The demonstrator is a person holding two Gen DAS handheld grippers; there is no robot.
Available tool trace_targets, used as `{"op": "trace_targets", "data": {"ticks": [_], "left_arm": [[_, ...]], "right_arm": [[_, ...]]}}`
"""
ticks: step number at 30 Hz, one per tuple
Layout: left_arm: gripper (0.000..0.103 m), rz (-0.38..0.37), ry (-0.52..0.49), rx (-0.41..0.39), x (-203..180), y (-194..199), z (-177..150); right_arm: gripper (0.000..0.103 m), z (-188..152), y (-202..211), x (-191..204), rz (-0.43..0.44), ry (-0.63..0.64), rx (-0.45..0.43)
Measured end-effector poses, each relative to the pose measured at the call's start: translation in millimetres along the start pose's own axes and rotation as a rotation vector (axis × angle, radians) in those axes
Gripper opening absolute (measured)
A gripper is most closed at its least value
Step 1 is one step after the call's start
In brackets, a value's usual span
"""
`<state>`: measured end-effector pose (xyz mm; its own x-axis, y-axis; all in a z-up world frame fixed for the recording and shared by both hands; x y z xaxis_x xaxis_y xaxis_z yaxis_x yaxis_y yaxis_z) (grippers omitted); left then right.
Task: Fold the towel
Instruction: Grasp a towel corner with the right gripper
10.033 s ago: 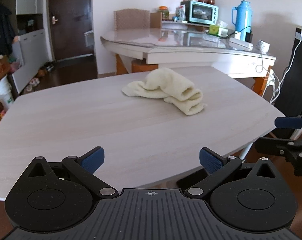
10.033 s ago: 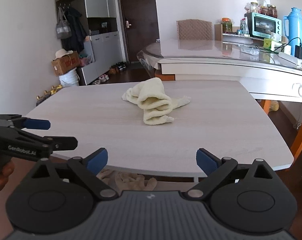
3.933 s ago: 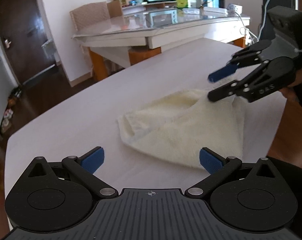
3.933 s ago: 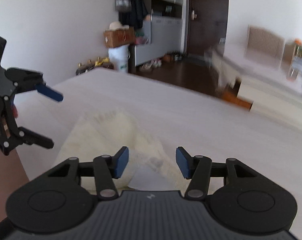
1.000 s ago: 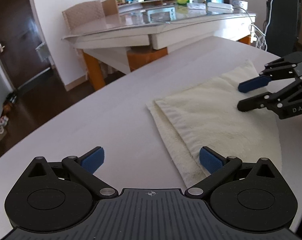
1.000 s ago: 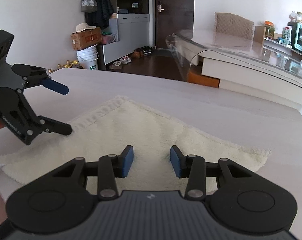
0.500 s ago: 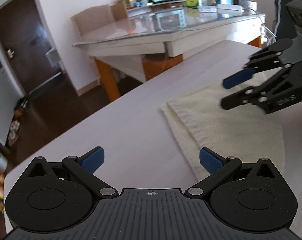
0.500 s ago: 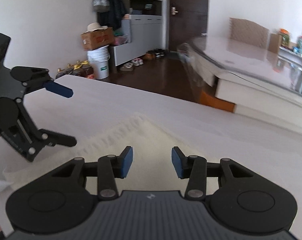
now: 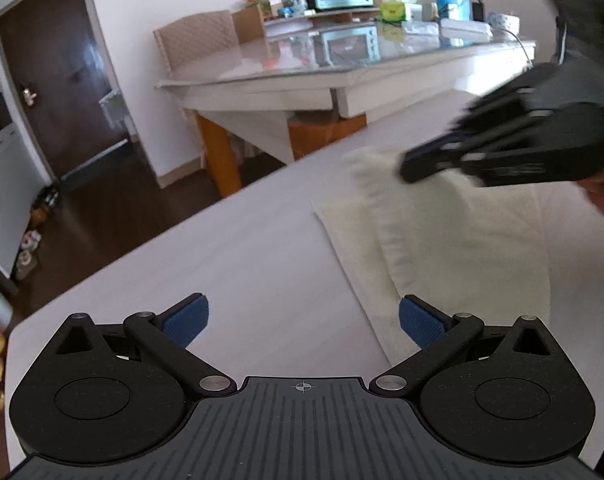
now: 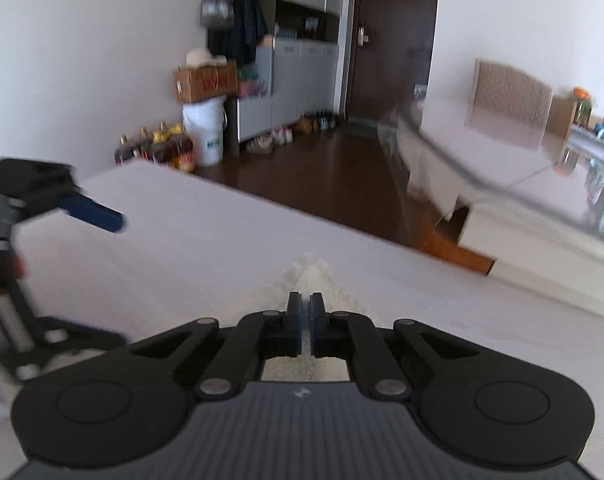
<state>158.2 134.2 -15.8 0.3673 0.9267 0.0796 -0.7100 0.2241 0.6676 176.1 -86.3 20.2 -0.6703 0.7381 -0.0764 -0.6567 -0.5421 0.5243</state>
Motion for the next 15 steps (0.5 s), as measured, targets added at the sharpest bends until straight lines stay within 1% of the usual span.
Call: {"op": "trace_targets", "data": {"ticks": [2, 4, 7, 8, 10, 11, 12, 13, 15], "left_arm": [[0.103, -0.009, 0.007, -0.014, -2, -4, 6], [0.103, -0.026, 0.003, -0.02, -7, -9, 10], [0.103, -0.084, -0.025, -0.013, -21, -19, 14], [0.103, -0.119, -0.038, -0.011, -27, -21, 15], [0.103, -0.172, -0.078, -0.004, -42, -24, 14], [0.103, -0.204, -0.106, 0.002, -52, -26, 13], [0.103, -0.231, -0.132, 0.007, -61, -28, 13], [0.103, -0.237, -0.151, 0.011, -67, -29, 12], [0.103, -0.245, -0.177, 0.015, -77, -31, 9]], "right_arm": [[0.004, -6, 20, -1, 0.012, -0.011, -0.013], [0.004, -22, 48, 1, 0.033, -0.026, -0.028], [0.005, -46, 76, 3, 0.044, -0.054, -0.015], [0.005, -50, 81, 3, 0.044, -0.061, -0.007], [0.007, -69, 92, 2, 0.034, -0.083, 0.032], [0.011, -73, 94, 1, 0.03, -0.089, 0.039], [0.017, -81, 99, -2, 0.028, -0.105, 0.053], [0.021, -86, 103, -5, 0.019, -0.114, 0.054], [0.039, -91, 109, -7, -0.004, -0.099, 0.043]]}}
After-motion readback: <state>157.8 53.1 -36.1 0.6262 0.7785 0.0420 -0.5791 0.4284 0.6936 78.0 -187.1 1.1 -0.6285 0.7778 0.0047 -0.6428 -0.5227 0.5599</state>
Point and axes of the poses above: each gripper's, at about its wrist camera, not at the fingertips, and y roughly against the way its jaws point, x to its left, z to its top, the point moved 2 cm from there along -y, roughly the way its jaws point, and after that the axes turned 8 degrees about -z, right-handed, at the moved point
